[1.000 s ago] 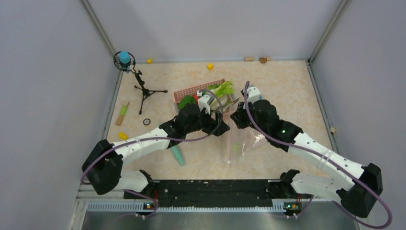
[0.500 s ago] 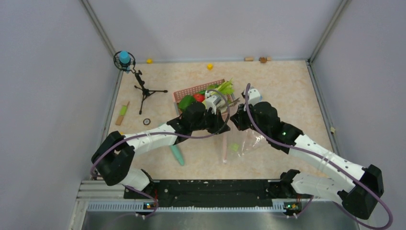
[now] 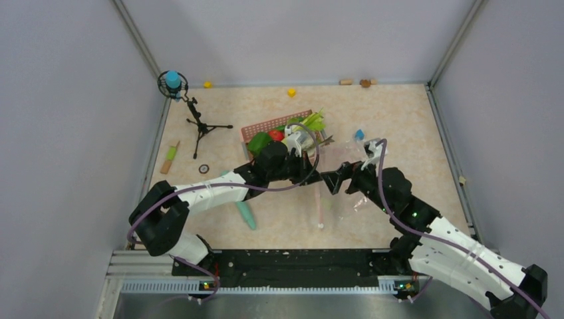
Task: Place the food in the zip-top bag and seal the zipper
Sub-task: Open the zipper of the food storage bag.
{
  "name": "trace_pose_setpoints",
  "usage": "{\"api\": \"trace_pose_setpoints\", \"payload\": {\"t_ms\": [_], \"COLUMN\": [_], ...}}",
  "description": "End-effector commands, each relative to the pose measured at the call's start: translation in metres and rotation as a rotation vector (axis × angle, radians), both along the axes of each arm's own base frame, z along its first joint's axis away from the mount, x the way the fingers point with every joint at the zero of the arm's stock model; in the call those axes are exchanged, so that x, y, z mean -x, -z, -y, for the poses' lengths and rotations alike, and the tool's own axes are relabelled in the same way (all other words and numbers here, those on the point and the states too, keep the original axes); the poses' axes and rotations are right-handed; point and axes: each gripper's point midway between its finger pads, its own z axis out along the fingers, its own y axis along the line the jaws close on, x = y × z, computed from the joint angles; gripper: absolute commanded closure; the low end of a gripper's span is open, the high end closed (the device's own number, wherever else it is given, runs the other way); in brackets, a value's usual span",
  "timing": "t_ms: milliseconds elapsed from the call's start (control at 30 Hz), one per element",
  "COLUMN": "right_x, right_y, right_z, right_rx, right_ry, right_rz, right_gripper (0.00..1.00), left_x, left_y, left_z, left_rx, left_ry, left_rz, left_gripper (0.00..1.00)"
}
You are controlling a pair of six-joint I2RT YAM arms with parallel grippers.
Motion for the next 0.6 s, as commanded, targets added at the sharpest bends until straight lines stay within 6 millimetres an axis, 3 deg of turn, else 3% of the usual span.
{"api": "trace_pose_setpoints", "payload": {"t_ms": [0, 200, 367, 567], "right_x": [0.007, -0.004, 0.0, -0.006], "right_y": [-0.008, 0.039, 0.051, 0.063], "right_z": [-0.006, 0.002, -0.006, 0.007], "right_rx": [-0.021, 0.137, 0.182, 0.277], "right_ry": [-0.043, 0.052, 0.039, 0.141], "right_rz": [0.009, -0.146, -0.164, -0.171], "right_gripper": [0.01, 0.03, 0.04, 0.05], "left_x": [-0.016, -0.023, -0.026, -0.024], "left_y": [-0.035, -0.036, -0.032, -0.033], "left_z": [0.001, -0.004, -0.005, 0.001], "left_rx": [0.047, 0.029, 0.004, 0.022], "left_ry": [-0.119, -0.203, -0.225, -0.2], "left_rz": [0.017, -0.003, -0.018, -0.026], "left_gripper": [1.0, 1.0, 1.0, 1.0]}}
